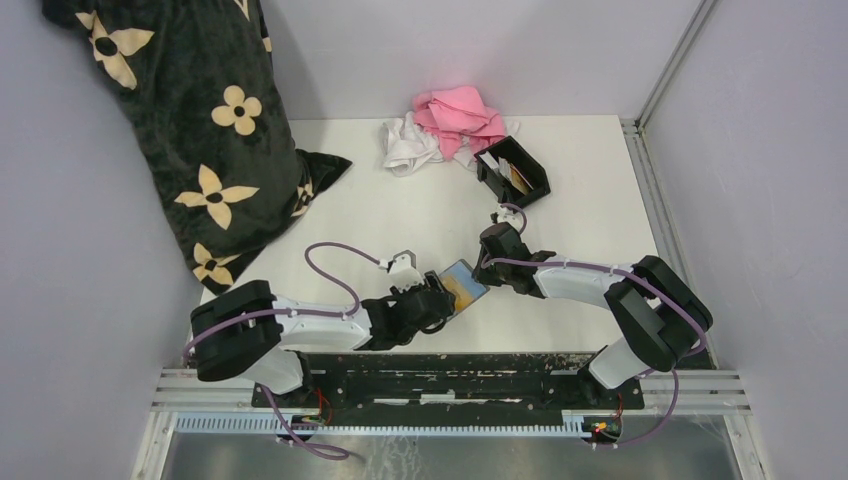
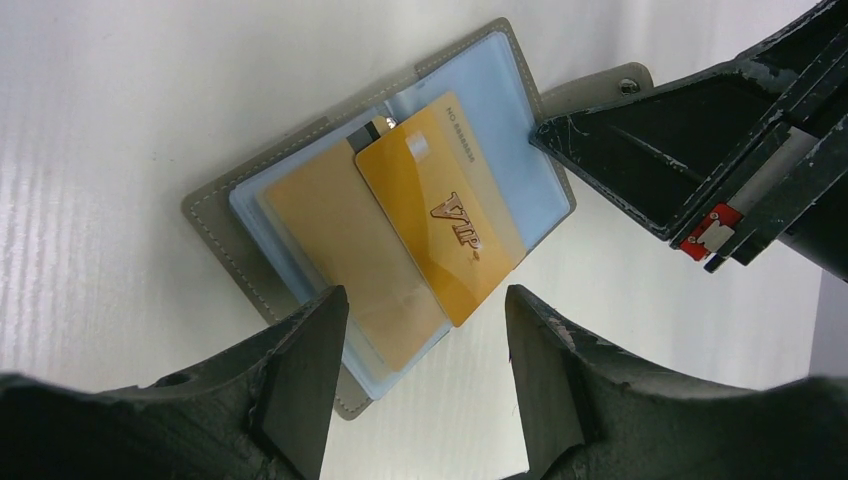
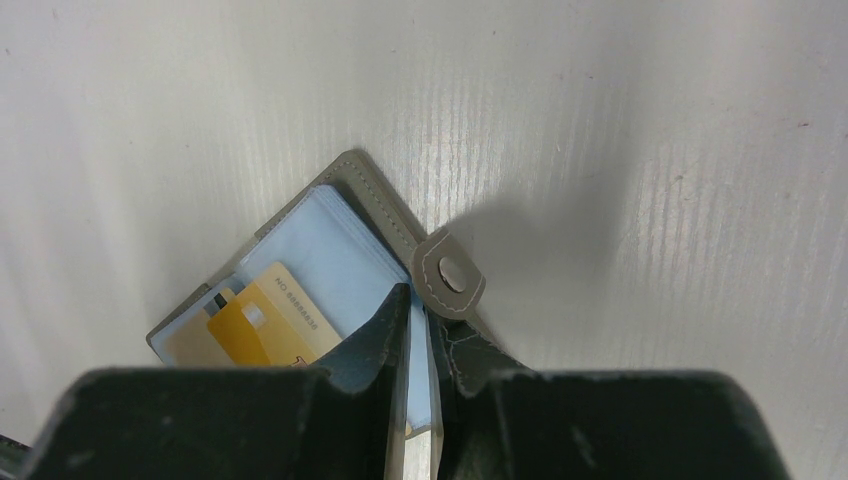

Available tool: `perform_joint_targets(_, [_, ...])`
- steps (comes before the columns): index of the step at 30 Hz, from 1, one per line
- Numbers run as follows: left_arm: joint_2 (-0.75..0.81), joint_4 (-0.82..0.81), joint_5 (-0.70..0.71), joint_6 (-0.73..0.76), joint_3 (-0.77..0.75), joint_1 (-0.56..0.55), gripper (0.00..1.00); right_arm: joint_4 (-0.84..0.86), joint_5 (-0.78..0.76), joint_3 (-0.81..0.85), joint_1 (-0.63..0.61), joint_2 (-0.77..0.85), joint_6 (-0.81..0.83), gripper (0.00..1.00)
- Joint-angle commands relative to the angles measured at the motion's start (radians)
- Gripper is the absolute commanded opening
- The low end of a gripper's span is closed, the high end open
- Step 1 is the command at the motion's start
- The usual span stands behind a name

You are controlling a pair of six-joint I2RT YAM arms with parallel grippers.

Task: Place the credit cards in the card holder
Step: Insert the credit card into the card holder.

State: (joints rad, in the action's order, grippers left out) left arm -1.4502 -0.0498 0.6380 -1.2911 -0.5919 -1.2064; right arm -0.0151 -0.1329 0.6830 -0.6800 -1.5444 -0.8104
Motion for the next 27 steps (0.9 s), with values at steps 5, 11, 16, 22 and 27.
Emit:
perform_joint_targets(5, [-0.046,-0.117,-0.049,0.017,-0.019,0.028,0.66,-0.061,-0.014,-0.051,0.002,-0.044,0.013,0.16])
perform_joint_targets(11, [-0.076,-0.143,-0.058,0.010,-0.029,0.038,0.66,-0.054,-0.013,-0.056,0.002,-0.049,0.011,0.16])
perform_joint_targets(16, [-0.104,-0.156,-0.085,-0.002,-0.033,0.045,0.66,-0.051,-0.011,-0.056,0.001,-0.051,0.009,0.16])
perform_joint_targets(22, [-0.117,-0.165,-0.086,-0.015,-0.029,0.050,0.66,-0.048,-0.007,-0.053,0.002,-0.057,0.009,0.16])
perform_joint_targets(27, [-0.125,-0.172,-0.083,-0.015,-0.034,0.052,0.66,-0.044,-0.005,-0.052,0.002,-0.065,0.008,0.16])
